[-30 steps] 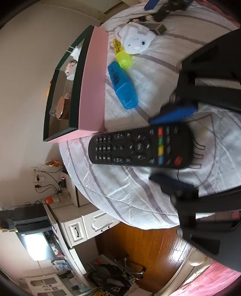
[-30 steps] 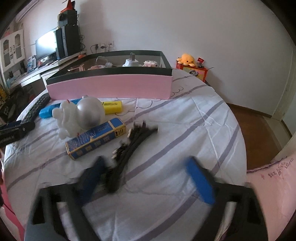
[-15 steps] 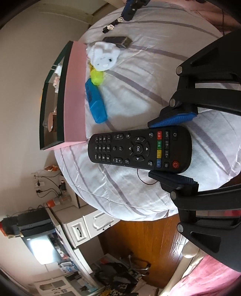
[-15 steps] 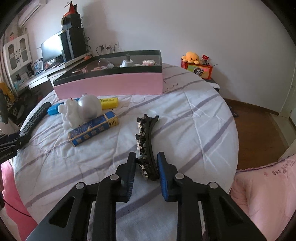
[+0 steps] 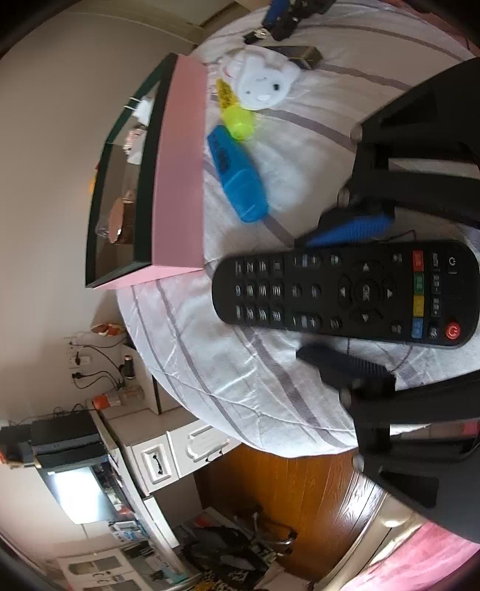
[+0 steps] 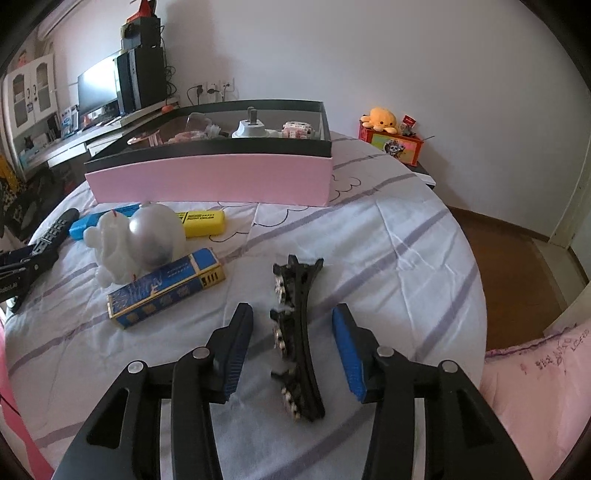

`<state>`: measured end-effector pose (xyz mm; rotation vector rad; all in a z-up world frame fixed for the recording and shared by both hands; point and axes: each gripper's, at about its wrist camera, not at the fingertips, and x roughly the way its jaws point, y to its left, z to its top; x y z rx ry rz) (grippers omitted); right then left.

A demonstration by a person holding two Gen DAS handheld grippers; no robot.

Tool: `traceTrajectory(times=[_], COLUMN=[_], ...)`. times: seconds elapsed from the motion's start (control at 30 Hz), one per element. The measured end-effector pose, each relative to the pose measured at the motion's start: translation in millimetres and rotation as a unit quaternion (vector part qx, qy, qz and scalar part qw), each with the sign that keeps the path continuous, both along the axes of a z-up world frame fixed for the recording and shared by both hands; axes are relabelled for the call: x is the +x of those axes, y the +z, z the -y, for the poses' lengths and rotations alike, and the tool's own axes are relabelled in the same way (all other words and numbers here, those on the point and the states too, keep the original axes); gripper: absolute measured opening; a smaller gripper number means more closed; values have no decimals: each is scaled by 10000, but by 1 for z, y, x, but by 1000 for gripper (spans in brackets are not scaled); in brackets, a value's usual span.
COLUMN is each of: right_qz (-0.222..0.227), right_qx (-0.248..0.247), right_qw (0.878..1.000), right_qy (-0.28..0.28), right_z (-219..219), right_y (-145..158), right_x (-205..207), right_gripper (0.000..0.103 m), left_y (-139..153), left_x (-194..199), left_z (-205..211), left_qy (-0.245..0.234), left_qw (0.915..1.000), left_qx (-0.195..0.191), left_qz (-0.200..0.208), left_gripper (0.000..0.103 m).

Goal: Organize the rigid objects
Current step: 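Grasp the black remote with the left tool while the right tool grasps the black hair clip, then lift the remote with the left tool while the right tool lifts the hair clip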

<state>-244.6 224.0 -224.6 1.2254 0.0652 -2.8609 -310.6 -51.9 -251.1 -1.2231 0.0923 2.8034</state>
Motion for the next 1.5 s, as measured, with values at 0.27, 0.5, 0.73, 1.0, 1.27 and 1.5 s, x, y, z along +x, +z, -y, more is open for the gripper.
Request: traceTrajectory(times=[0.27,0.5,0.73,1.0,1.27,1.5], right_qz=[34,-92,-317,-462,-520,-646], right_qx=[-200,-243,-227,-212,-247,-263], right_qw=[9996,9993,9987,9980,9975,9964], right_qy=[198,253,340,379,416,477], right_z=[-4,1,8,13,16,20], right_y=[4,12,33,46,53,63], right_x=[1,11,17,23,26,25], right_gripper=[20,19,19,19,19,19], left_y=[3,14,36,39,52,70], left_x=[7,22,39,48,55,59], left_z=[0,0,-5,-11,-11,-18], left_qy=[2,-1,-105,-279,-423,-501], left_qw=[10000,9999,9993,9990,9977,9961], left_qx=[18,-97,-151,-78,231,283], left_qz=[17,-46,-326,-343,-479,-664], left_gripper=[44,44,44,44,44,44])
